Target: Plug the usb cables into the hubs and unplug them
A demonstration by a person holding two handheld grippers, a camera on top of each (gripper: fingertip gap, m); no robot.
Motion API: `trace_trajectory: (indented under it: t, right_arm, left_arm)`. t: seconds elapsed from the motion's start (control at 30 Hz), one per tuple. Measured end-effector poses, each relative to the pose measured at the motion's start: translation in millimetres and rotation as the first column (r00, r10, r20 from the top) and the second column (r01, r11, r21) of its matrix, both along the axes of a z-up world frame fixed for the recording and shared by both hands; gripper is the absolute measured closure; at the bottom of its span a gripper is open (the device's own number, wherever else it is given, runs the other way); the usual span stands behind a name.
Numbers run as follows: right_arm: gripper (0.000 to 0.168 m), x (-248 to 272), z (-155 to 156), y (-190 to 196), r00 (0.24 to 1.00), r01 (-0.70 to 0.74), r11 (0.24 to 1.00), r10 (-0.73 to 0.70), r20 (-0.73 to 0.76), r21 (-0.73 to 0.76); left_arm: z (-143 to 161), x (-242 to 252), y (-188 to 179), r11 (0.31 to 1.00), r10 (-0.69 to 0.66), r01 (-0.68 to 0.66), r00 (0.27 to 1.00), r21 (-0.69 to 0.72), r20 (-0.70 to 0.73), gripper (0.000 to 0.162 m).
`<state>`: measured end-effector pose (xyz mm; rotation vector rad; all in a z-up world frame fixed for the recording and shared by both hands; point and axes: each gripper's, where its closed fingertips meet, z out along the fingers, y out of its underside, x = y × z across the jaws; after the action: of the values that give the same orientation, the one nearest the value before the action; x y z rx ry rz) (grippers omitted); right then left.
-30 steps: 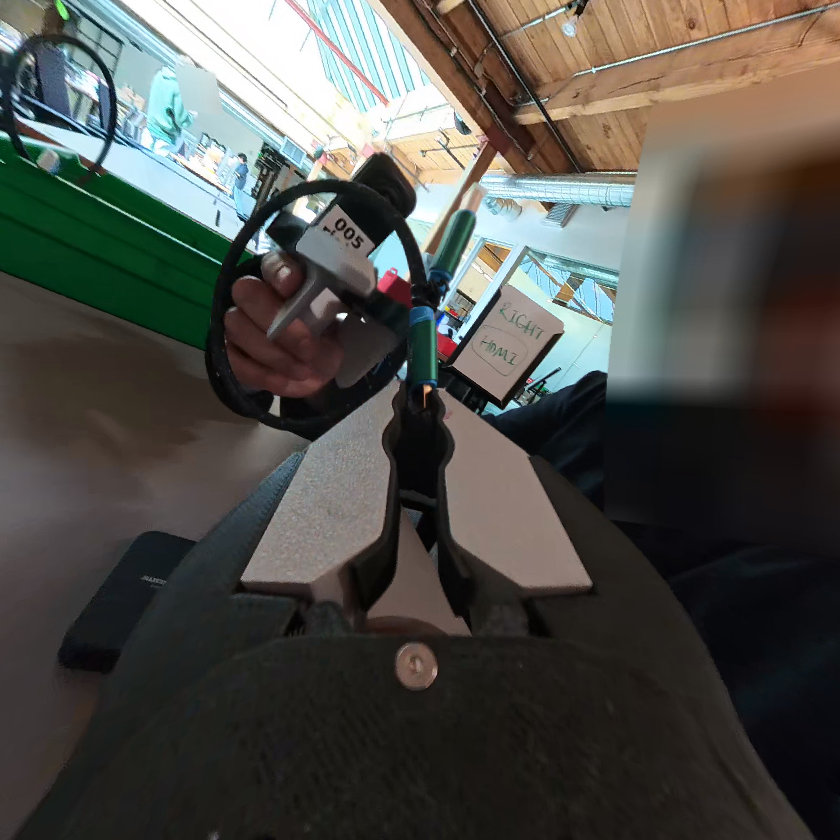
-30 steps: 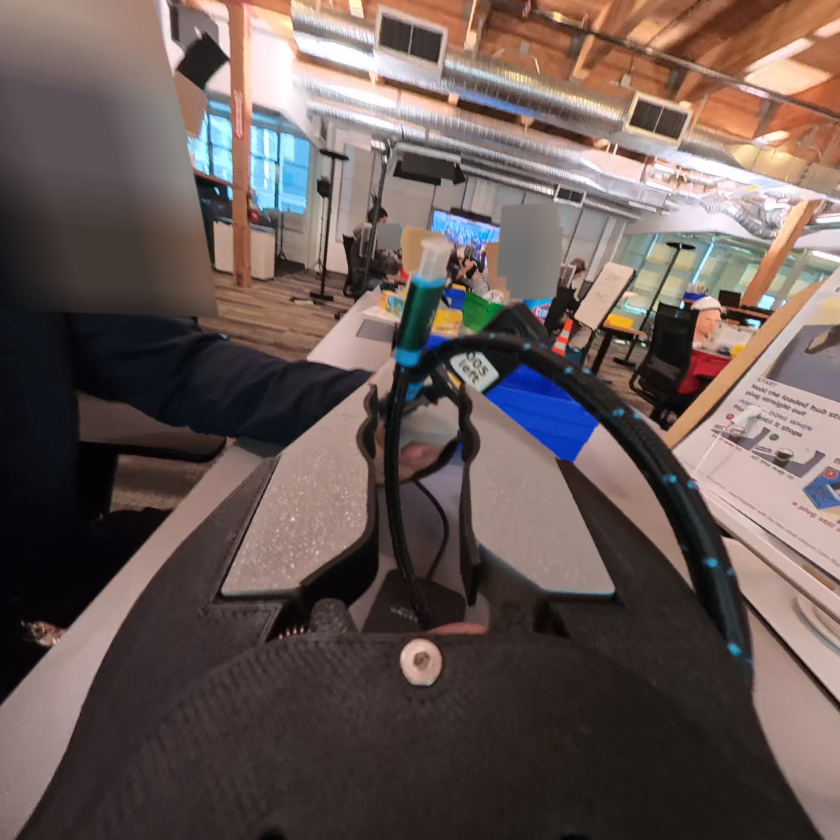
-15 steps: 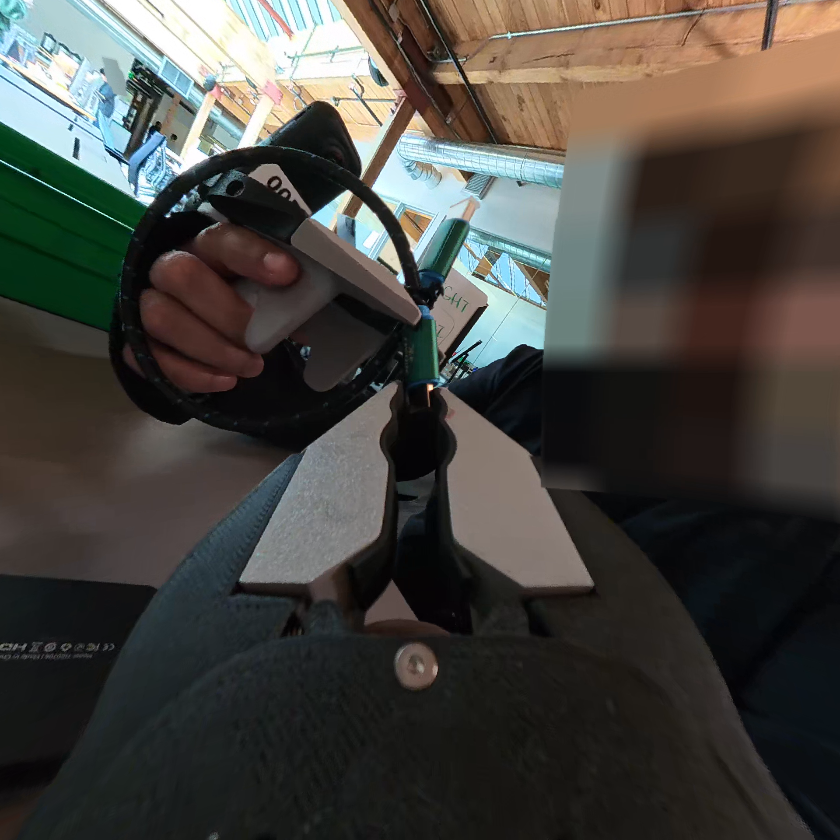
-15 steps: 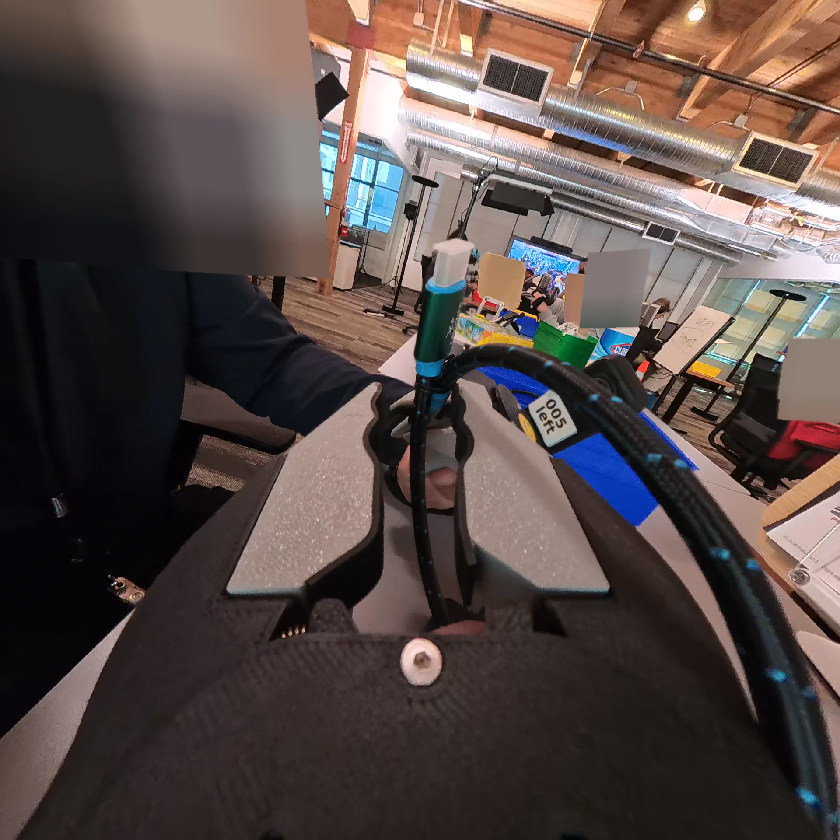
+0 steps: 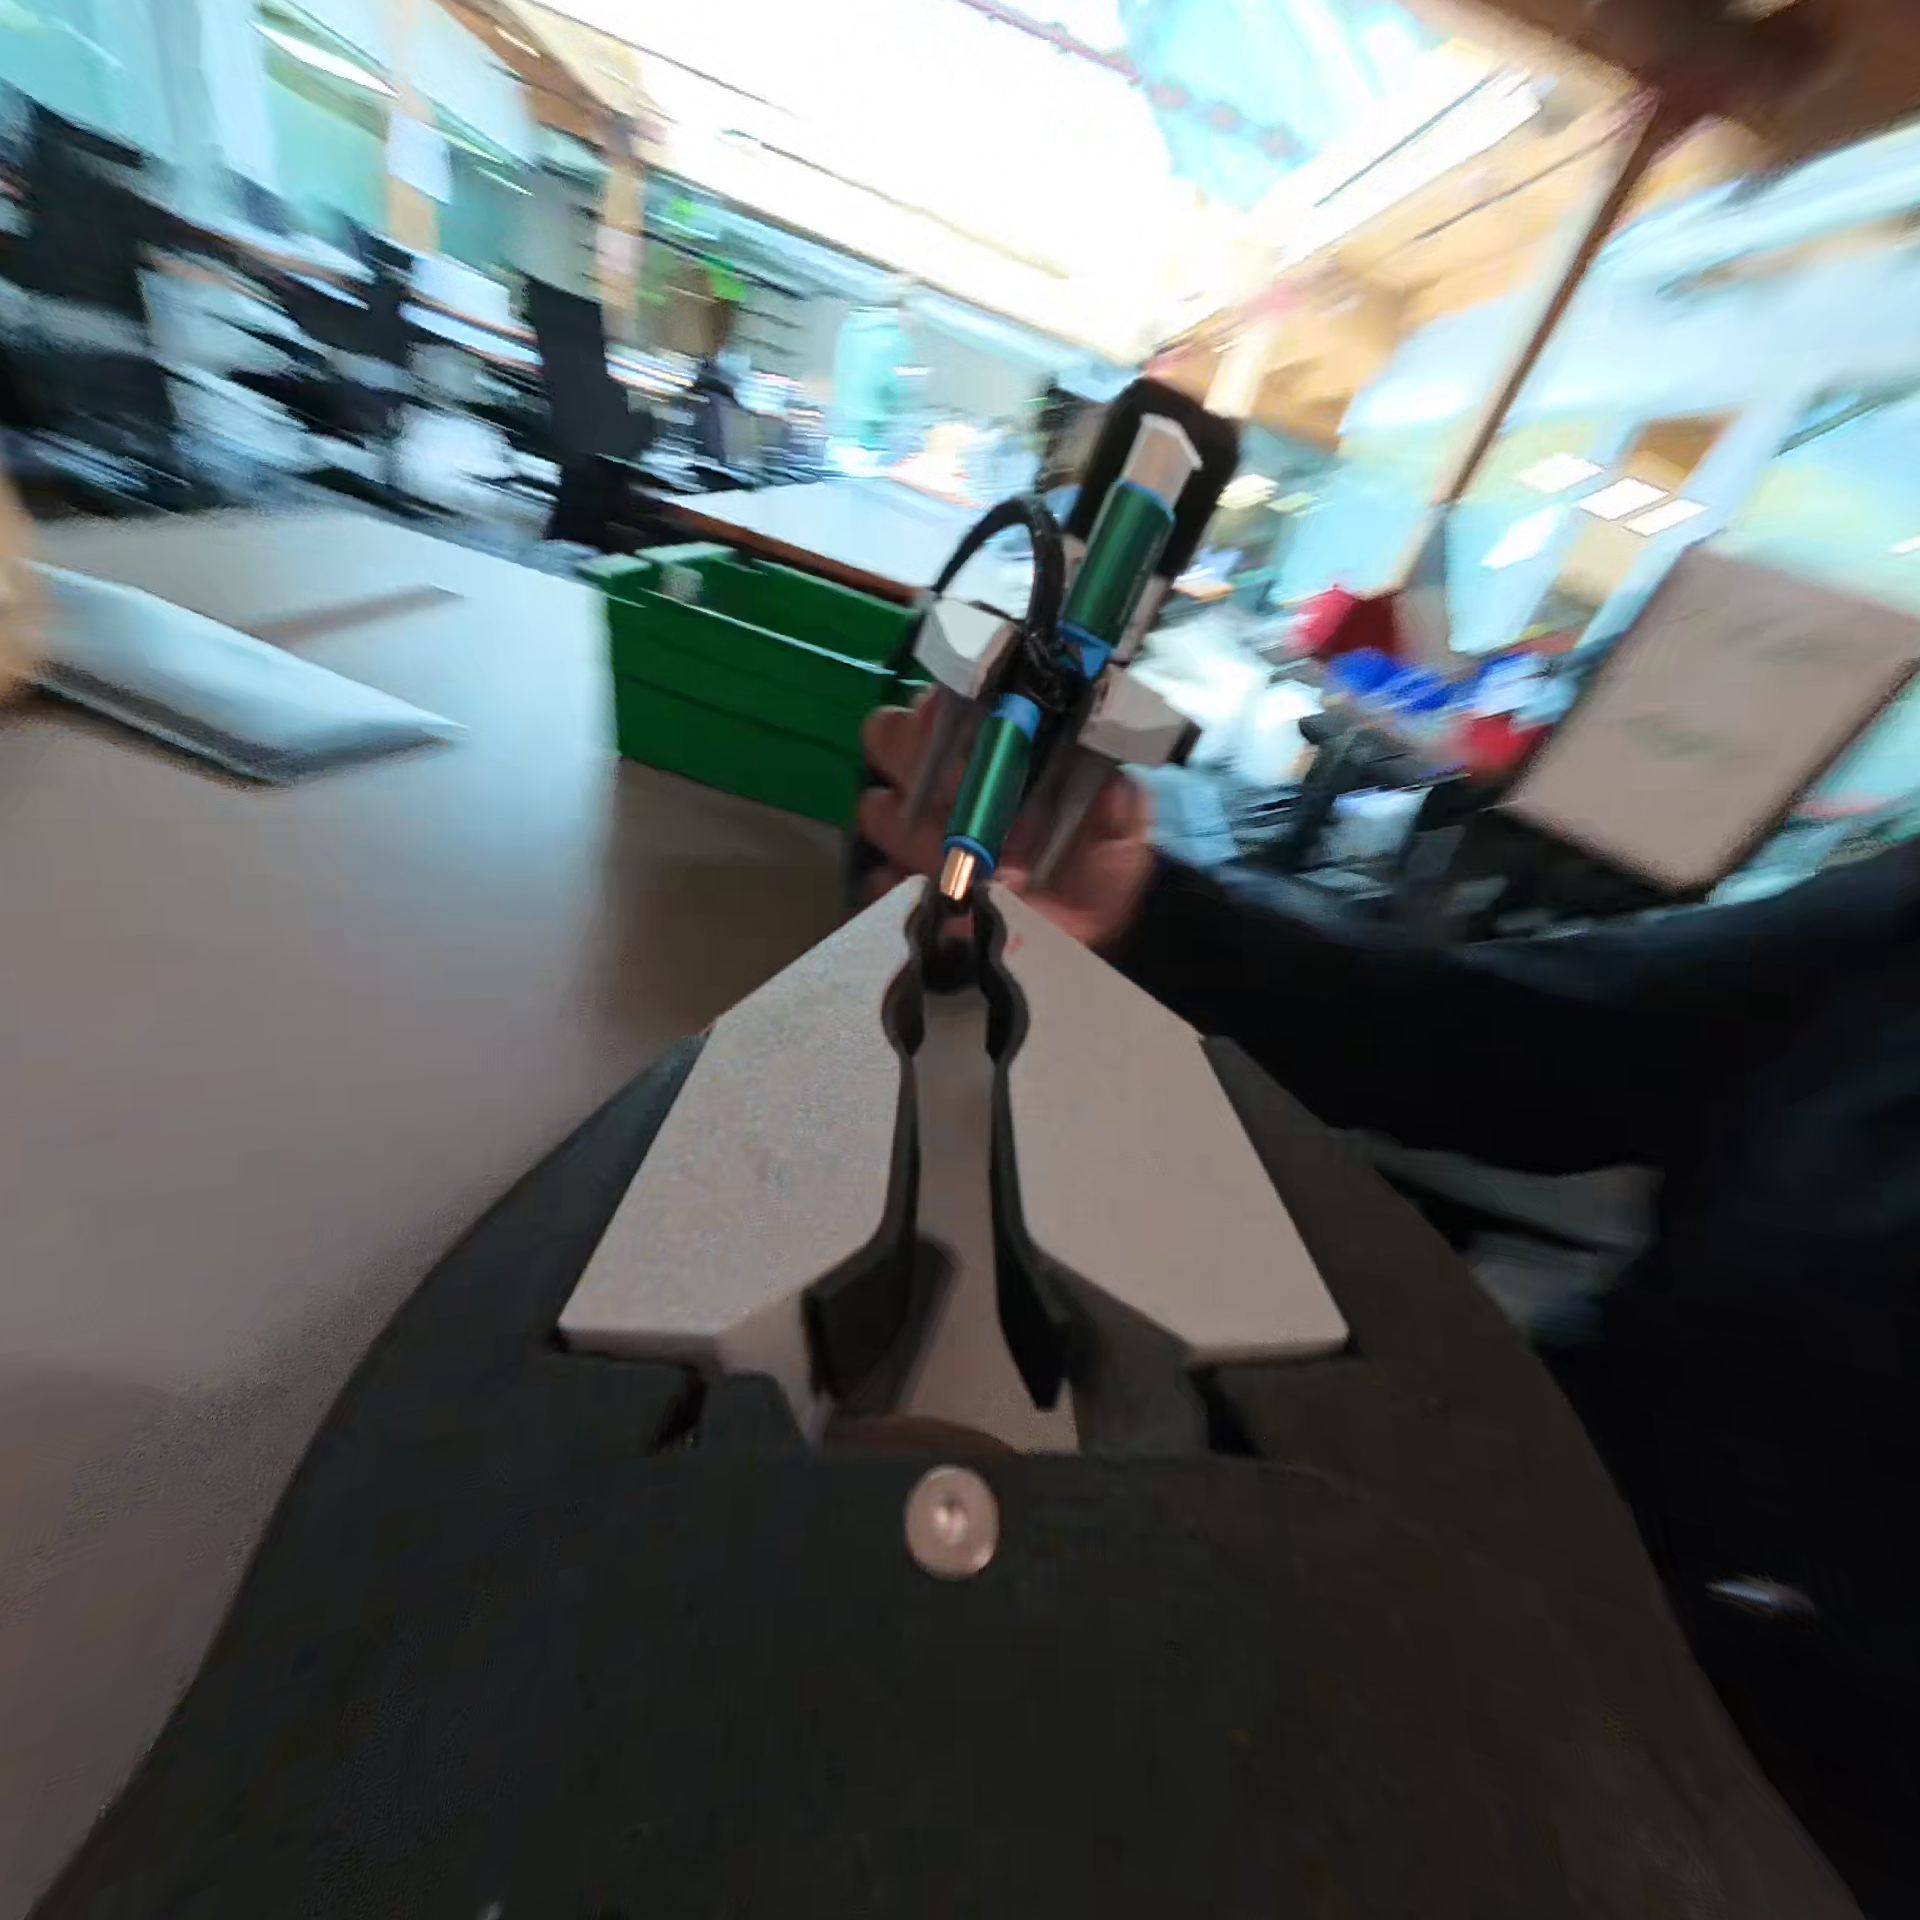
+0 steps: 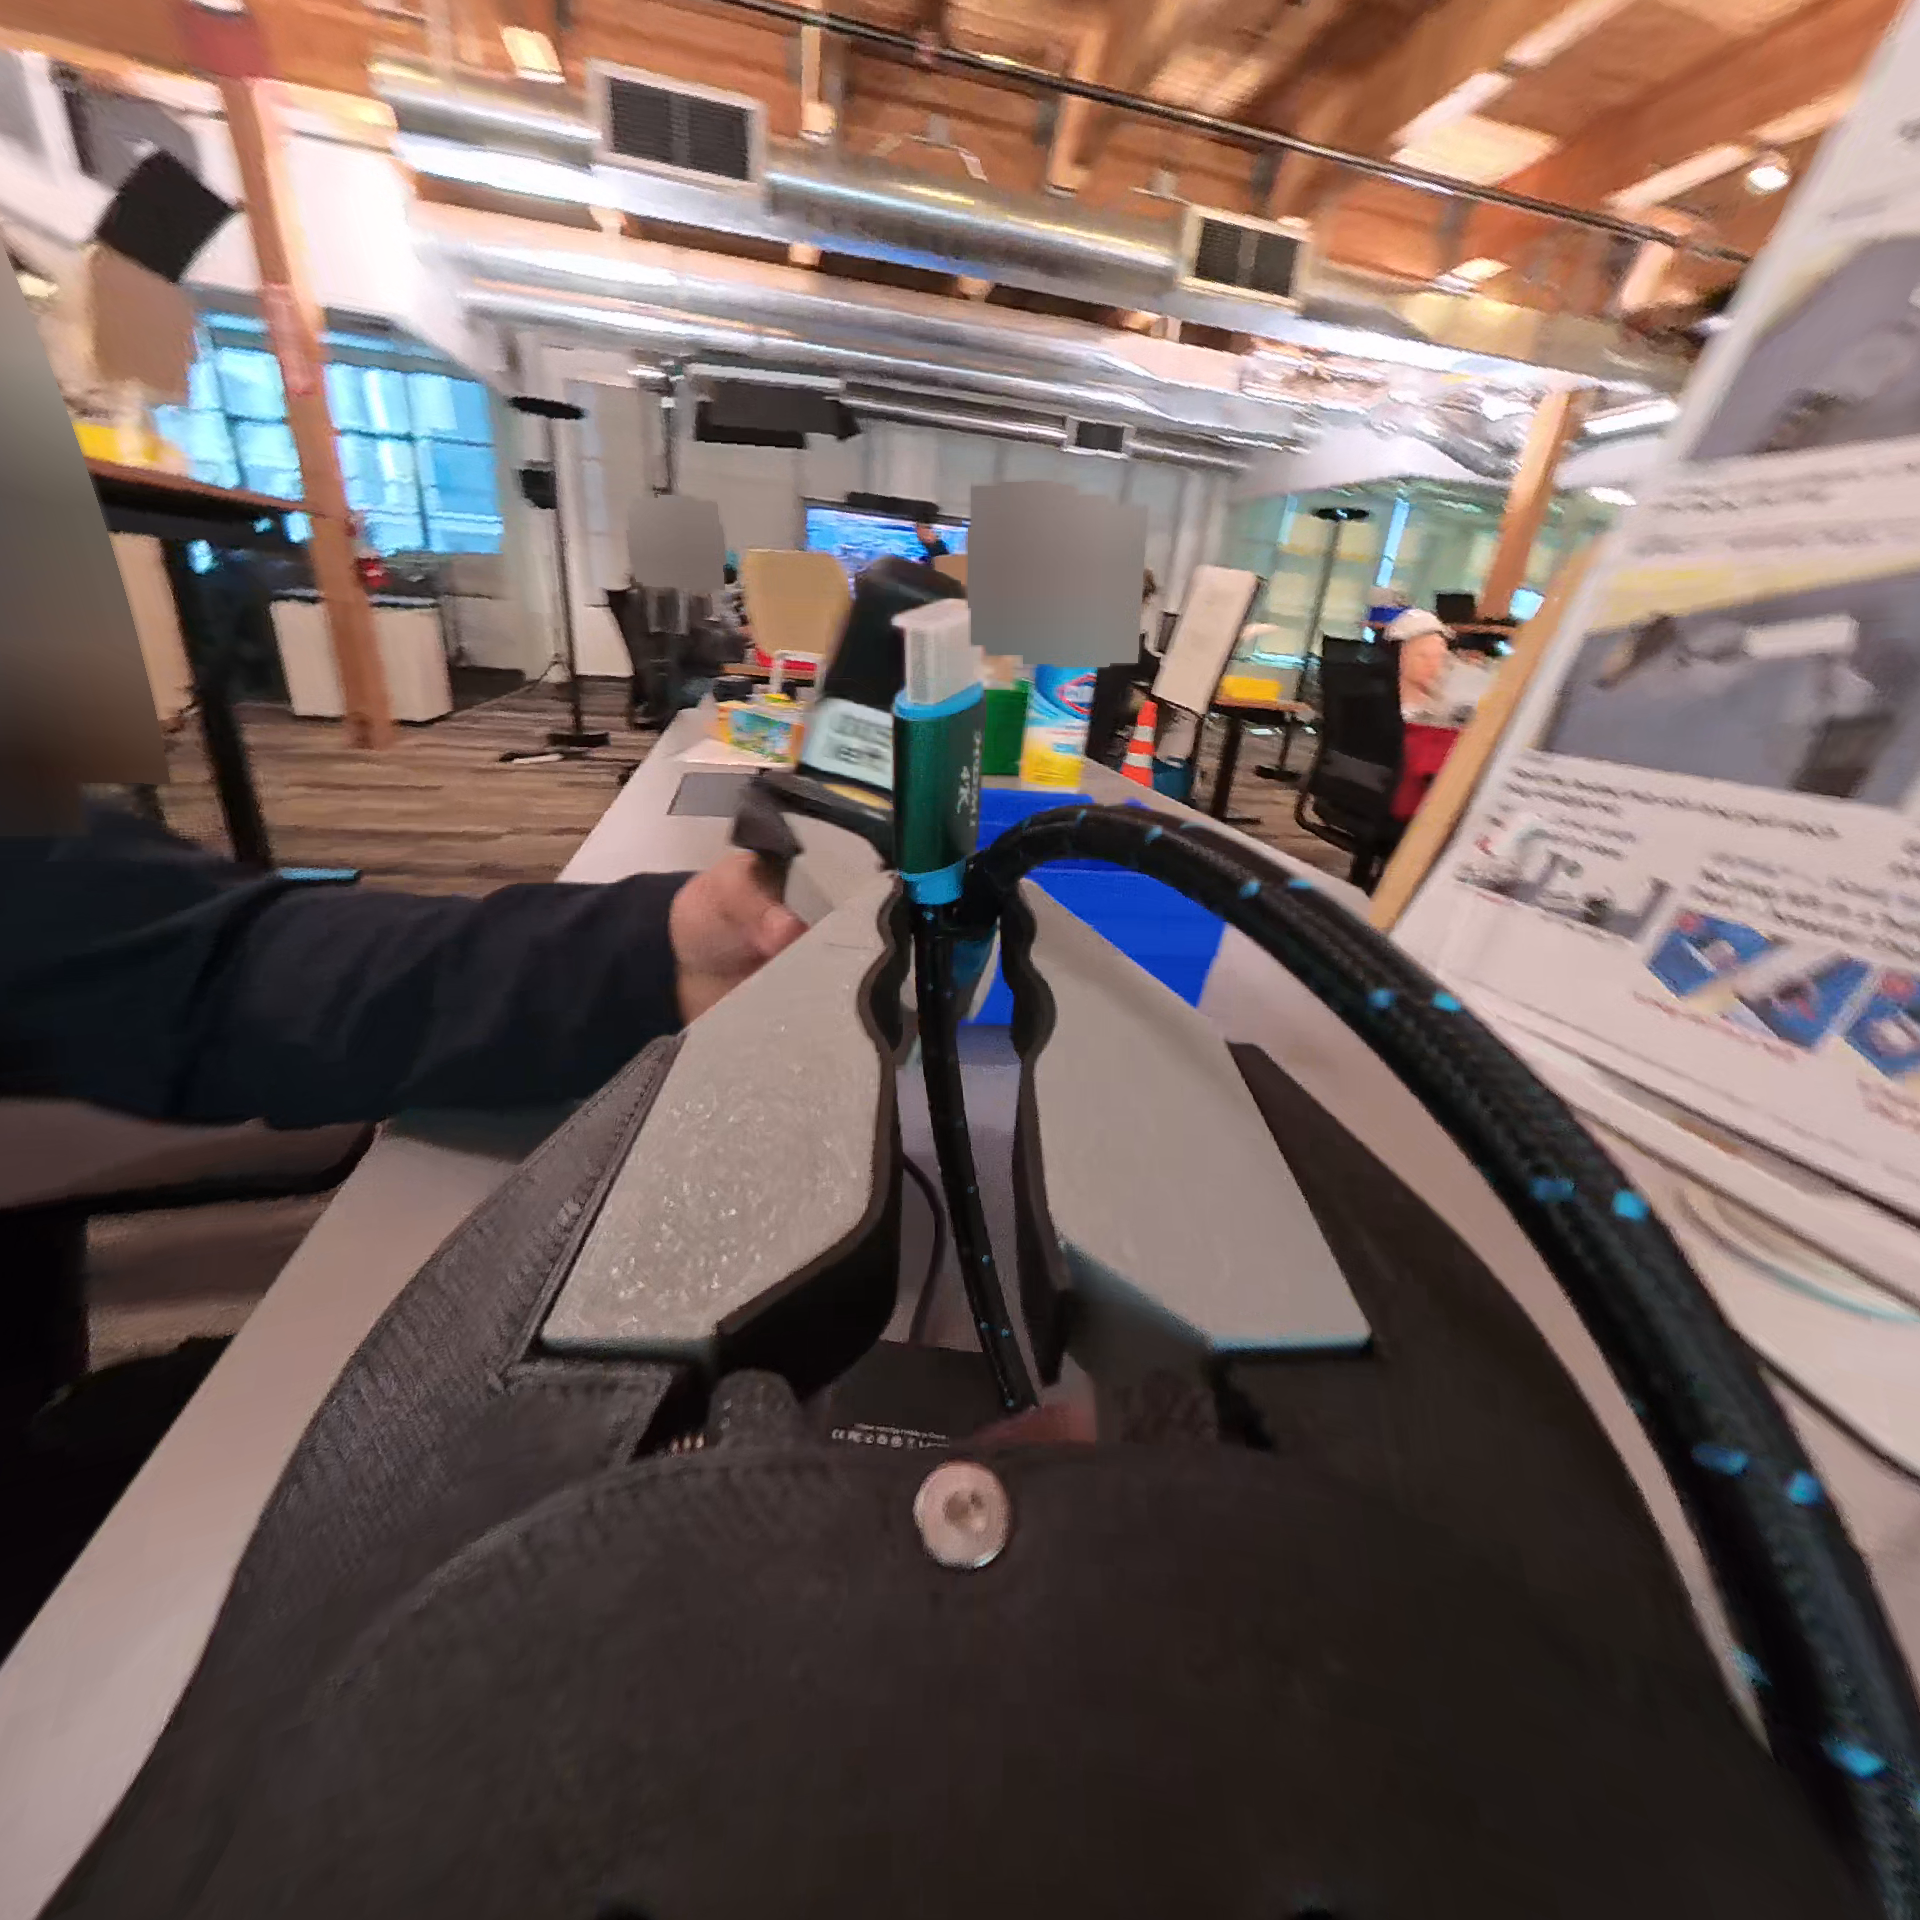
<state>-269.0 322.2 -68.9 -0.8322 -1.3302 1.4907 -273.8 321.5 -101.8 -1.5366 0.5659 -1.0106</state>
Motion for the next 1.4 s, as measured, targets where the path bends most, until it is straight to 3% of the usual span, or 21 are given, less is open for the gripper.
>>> trace_trajectory:
  t: [0.07, 0.13, 0.33, 0.47, 0.63, 0.9, 1.07, 1.23, 1.4]
  right_arm:
    - [0.155, -6, -4, 14, 0.999, 0.040, 0.996, -0.037, 0.031, -0.080]
    - [0.155, -11, -9, 24, 0.996, 0.066, 0.985, -0.056, 0.065, -0.160]
    - [0.155, -18, -14, 42, 0.992, 0.106, 0.925, -0.072, 0.104, -0.364]
    - [0.155, -20, -18, 50, 0.992, 0.099, 0.867, -0.050, 0.113, -0.489]
    - [0.155, -26, -23, 43, 0.992, 0.070, 0.838, 0.000, 0.127, -0.542]
    - [0.155, -35, -34, 37, 0.985, 0.078, 0.806, 0.027, 0.168, -0.587]
    - [0.155, -36, -37, 40, 0.985, 0.073, 0.772, 0.046, 0.169, -0.632]
    - [0.155, -34, -31, 37, 0.985, 0.030, 0.752, 0.088, 0.145, -0.659]
    - [0.155, -35, -41, 37, 0.976, 0.066, 0.774, 0.083, 0.203, -0.629]
  left_arm:
    - [2, -17, 10, 0.974, 0.196, -0.175, 0.970, 0.144, -0.146, 0.156]
    - [0, -30, 19, 0.915, 0.369, -0.292, 0.885, 0.278, -0.284, 0.147]
    - [-26, -33, 37, 0.766, 0.629, -0.284, 0.519, 0.577, -0.579, 0.133]
    - [-33, -37, 44, 0.689, 0.720, -0.240, 0.334, 0.684, -0.608, 0.130]
    - [-29, -36, 48, 0.621, 0.782, -0.214, 0.238, 0.754, -0.576, 0.130]
    - [-20, -29, 44, 0.530, 0.843, -0.117, 0.187, 0.840, -0.505, 0.142]
    - [-25, -31, 48, 0.540, 0.839, -0.110, 0.152, 0.834, -0.523, 0.144]
    - [-18, -26, 43, 0.576, 0.811, -0.175, 0.246, 0.798, -0.531, 0.145]
    - [-27, -24, 43, 0.678, 0.723, -0.212, 0.363, 0.704, -0.588, 0.145]
